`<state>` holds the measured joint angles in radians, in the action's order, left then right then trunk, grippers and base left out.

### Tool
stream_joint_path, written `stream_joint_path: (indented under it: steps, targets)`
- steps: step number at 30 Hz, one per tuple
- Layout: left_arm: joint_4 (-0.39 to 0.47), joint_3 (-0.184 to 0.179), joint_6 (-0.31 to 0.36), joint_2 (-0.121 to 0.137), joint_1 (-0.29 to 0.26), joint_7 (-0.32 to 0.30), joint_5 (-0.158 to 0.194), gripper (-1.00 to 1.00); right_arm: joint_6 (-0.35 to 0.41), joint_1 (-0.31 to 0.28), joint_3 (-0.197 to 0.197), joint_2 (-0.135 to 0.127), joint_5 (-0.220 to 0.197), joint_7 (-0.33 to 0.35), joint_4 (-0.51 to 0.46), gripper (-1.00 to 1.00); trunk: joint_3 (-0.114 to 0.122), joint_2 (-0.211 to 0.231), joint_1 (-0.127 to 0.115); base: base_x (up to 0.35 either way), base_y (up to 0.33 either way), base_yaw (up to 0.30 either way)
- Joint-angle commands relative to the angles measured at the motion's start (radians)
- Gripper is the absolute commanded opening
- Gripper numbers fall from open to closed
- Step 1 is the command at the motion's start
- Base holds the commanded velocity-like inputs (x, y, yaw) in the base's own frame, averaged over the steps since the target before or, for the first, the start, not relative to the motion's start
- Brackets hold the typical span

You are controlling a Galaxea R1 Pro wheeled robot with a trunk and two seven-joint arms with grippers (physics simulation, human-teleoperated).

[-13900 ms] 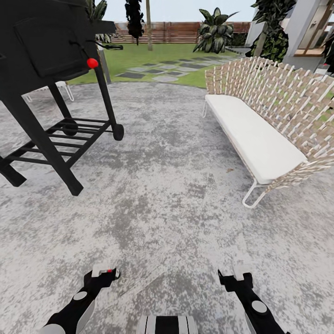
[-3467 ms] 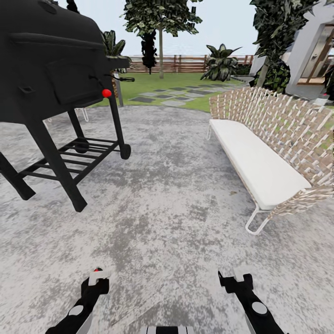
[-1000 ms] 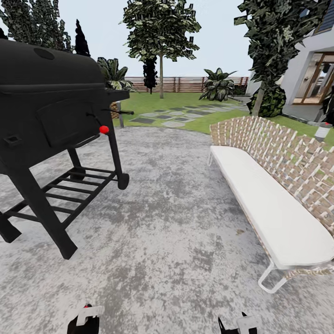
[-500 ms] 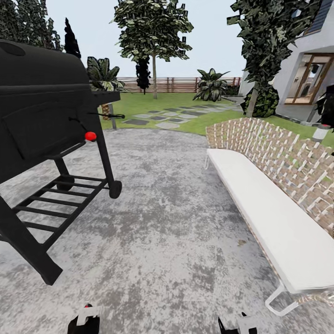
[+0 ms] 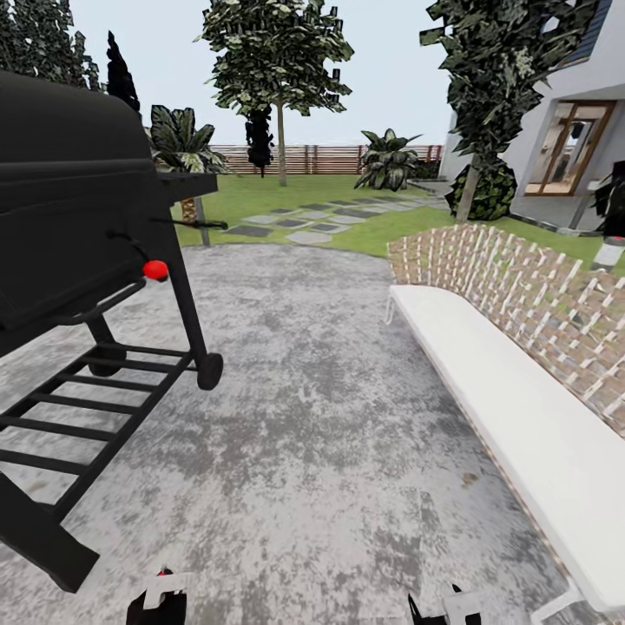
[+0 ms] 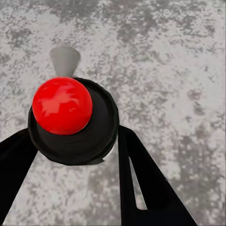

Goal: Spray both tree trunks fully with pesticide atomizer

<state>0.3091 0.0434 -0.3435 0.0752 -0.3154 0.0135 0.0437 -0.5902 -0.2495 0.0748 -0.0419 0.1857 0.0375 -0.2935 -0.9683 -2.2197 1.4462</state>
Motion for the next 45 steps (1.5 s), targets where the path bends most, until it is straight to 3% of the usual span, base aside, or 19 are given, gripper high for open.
stream_joint_path:
  steps: [1, 23, 45]
  targets:
    - [-0.001, 0.0, -0.003, 0.0, -0.001, 0.0, 0.004, -1.0, -0.003, -0.001, 0.008, 0.0, 0.008, 0.004, 0.001, 1.0, 0.0, 0.0, 0.0, 0.334, 0.141, 0.0]
    - [-0.002, 0.0, -0.003, 0.0, -0.001, 0.0, 0.004, -1.0, -0.003, -0.001, 0.007, 0.0, 0.008, 0.004, 0.001, 1.0, 0.031, 0.0, 0.0, 0.336, 0.042, 0.0]
    - [-0.001, -0.001, -0.003, 0.01, -0.001, -0.015, -0.006, -1.0, -0.003, -0.001, 0.007, 0.0, 0.008, 0.004, 0.001, 1.0, 0.035, 0.0, 0.0, 0.324, -0.054, -0.044]
